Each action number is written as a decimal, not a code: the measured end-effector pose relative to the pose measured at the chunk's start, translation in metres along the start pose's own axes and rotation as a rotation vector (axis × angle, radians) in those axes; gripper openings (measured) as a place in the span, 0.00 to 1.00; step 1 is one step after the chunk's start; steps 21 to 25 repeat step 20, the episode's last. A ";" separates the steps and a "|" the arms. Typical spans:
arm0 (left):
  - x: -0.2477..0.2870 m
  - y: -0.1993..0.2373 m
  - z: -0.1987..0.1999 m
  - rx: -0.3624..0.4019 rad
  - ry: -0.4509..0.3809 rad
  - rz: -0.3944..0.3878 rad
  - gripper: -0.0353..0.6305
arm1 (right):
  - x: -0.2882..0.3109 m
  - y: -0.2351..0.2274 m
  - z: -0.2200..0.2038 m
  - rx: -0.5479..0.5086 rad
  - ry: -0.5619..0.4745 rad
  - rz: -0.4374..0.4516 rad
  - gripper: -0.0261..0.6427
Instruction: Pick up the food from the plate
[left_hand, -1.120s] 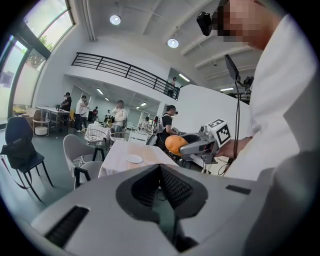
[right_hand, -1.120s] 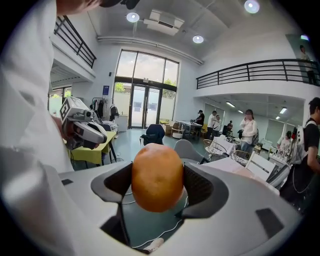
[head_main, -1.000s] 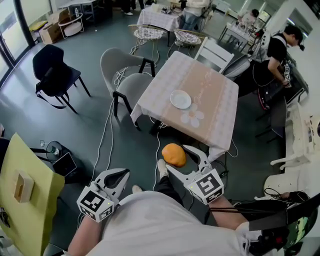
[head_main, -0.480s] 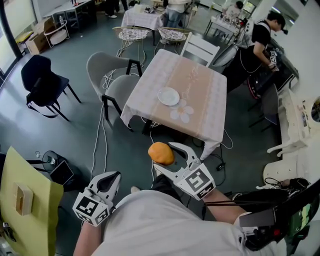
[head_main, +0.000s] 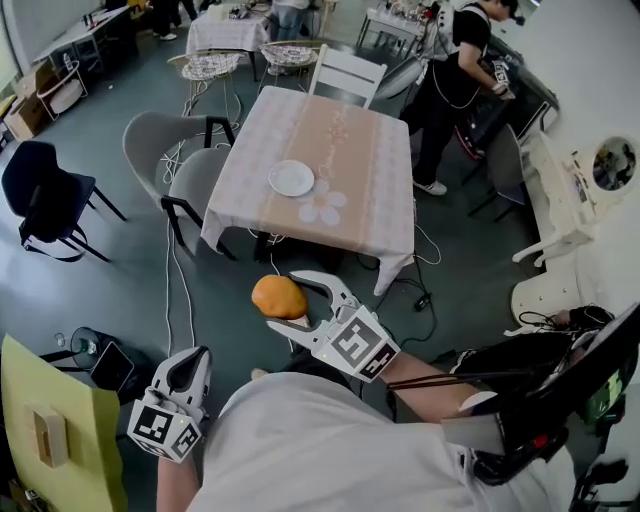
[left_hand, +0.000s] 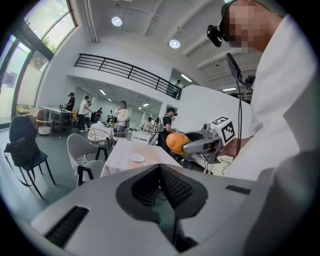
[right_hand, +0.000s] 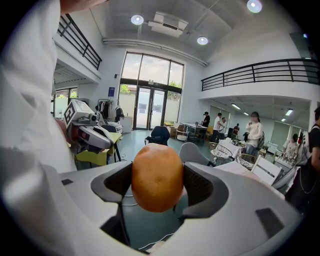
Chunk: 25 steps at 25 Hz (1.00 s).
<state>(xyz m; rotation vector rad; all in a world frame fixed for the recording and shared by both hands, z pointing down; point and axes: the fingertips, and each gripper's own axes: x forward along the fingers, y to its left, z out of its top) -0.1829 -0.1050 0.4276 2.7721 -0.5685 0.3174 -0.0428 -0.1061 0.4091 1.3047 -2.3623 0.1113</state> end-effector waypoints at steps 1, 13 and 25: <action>0.000 0.000 -0.001 0.000 0.000 0.000 0.07 | 0.000 0.001 0.000 -0.001 0.000 0.001 0.54; -0.001 0.002 -0.001 -0.001 0.005 -0.003 0.07 | 0.002 0.000 0.002 -0.001 -0.001 0.002 0.54; 0.012 0.002 0.001 -0.004 0.010 0.000 0.07 | 0.000 -0.011 -0.003 0.000 0.003 0.002 0.54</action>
